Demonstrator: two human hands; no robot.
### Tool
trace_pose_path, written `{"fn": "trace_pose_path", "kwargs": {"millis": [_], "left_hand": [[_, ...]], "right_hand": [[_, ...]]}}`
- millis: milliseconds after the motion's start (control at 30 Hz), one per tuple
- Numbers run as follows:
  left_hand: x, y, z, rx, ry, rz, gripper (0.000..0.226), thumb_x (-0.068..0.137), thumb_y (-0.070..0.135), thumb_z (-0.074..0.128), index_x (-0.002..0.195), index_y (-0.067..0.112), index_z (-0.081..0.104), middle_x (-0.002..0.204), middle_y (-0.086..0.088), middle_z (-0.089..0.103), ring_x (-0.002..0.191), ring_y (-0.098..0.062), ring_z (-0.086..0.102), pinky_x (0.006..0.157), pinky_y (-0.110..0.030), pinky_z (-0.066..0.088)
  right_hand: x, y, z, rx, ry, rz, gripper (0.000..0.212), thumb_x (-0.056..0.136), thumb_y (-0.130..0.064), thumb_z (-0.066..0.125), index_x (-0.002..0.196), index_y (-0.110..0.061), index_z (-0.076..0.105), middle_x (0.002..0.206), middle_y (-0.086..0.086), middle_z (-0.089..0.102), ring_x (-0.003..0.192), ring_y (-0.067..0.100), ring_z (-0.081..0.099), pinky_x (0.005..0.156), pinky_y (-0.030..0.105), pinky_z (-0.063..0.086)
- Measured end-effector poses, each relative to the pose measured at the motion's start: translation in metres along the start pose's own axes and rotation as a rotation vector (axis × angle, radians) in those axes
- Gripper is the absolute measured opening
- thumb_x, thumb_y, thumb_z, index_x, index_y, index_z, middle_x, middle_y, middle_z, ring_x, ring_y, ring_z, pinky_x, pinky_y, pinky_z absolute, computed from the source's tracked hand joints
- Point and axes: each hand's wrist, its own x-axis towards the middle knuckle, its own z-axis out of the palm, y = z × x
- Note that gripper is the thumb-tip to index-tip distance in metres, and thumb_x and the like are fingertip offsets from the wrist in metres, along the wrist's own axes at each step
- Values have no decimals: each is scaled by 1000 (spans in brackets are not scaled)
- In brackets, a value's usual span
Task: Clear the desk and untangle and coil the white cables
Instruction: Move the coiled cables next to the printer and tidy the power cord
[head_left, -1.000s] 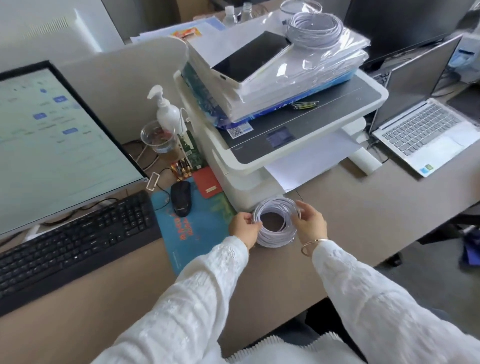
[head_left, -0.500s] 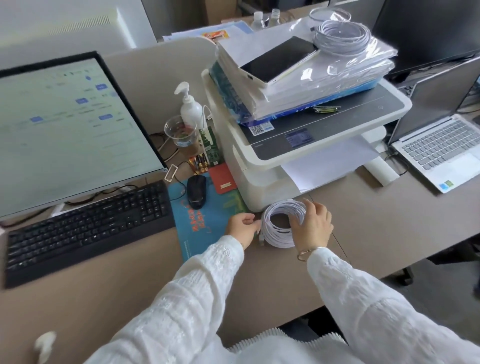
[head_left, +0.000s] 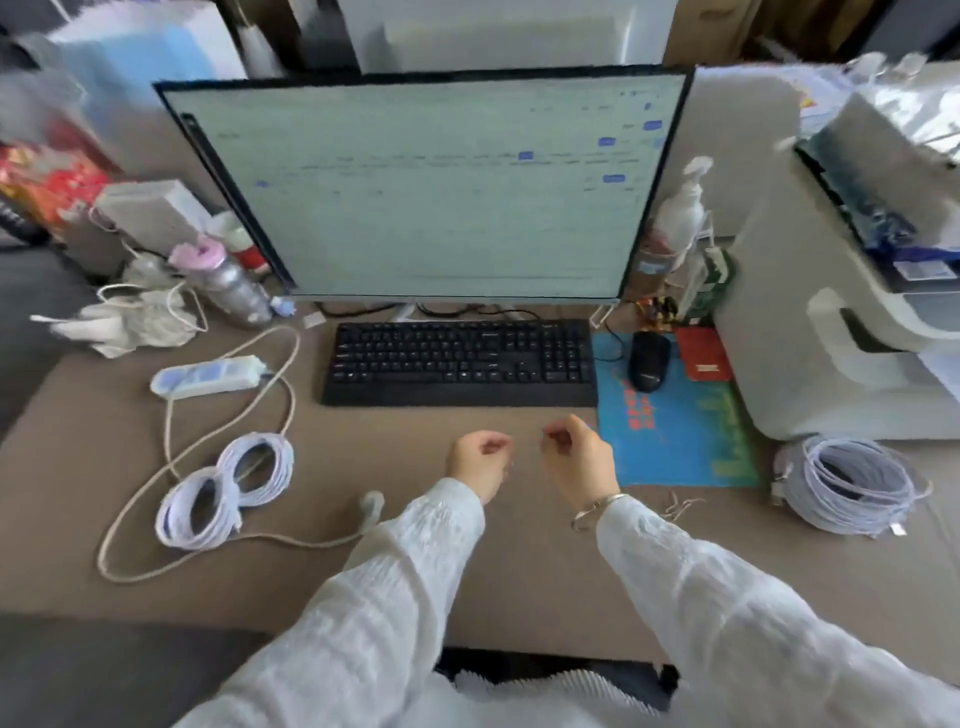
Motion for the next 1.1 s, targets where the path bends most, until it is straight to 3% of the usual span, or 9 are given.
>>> {"fn": "trace_pose_path", "kwargs": {"millis": [200,433,567,600,700,833,900,1000,1100], "left_hand": [[5,-51,-167,-106,184,-82,25,91,-7,56,75,12,57,67,-8,55,47,-6,54,46,-15,45],[4,-105,-307,-1,400,-169,9,86,8,63,82,15,68,77,-9,68,72,-25,60,78,-36,52],[9,-121,-361,3,622,-195,13,85,12,64,85,22,55,96,-9,64,90,-31,62,90,-41,51],[8,-121,-371,30,615,-219,11,86,14,64,94,18,57,101,-9,63,94,-31,60,92,-40,49],[13,-133,-394,165,548,-318,57,90,24,66,140,8,43,134,-10,53,121,-29,52,103,-36,39],[21,-137,-400,60,372,-291,73,91,22,65,152,27,24,146,-6,46,130,-26,48,109,-43,39],[27,-138,-399,100,315,-291,75,92,21,64,154,25,21,151,-4,40,135,-25,42,111,-38,35],[34,-134,-394,137,274,-274,56,92,15,62,144,12,41,136,-7,55,122,-26,54,98,-32,42],[36,-129,-386,151,298,-242,16,88,12,66,103,13,63,84,1,65,87,-24,62,76,-26,43]], "right_hand": [[-28,-75,136,11,-171,15,17,87,-7,58,102,-8,67,101,8,70,97,24,63,70,10,31],[-58,-129,254,-38,-331,141,25,88,-18,55,112,-16,63,110,3,66,107,24,59,83,21,39],[-65,-153,301,-68,-426,168,20,84,-25,61,94,-8,66,95,14,72,94,33,65,85,33,51],[-67,-157,312,-72,-444,168,20,84,-29,64,89,-10,66,93,14,72,92,31,66,85,34,52],[-73,-163,336,-60,-470,179,26,80,-39,70,88,-15,65,92,3,71,88,21,64,77,29,49],[-83,-170,355,-64,-505,214,32,81,-33,69,106,-14,60,101,1,67,89,17,61,74,24,46],[-83,-172,361,-78,-519,225,41,79,-30,71,112,-13,55,106,4,66,91,18,60,74,25,45],[-79,-172,360,-96,-516,252,47,77,-22,72,116,-10,49,107,8,62,94,24,61,73,28,47],[-71,-164,350,-48,-478,275,38,79,-15,68,112,-15,48,99,4,60,84,22,58,68,25,43]]}}
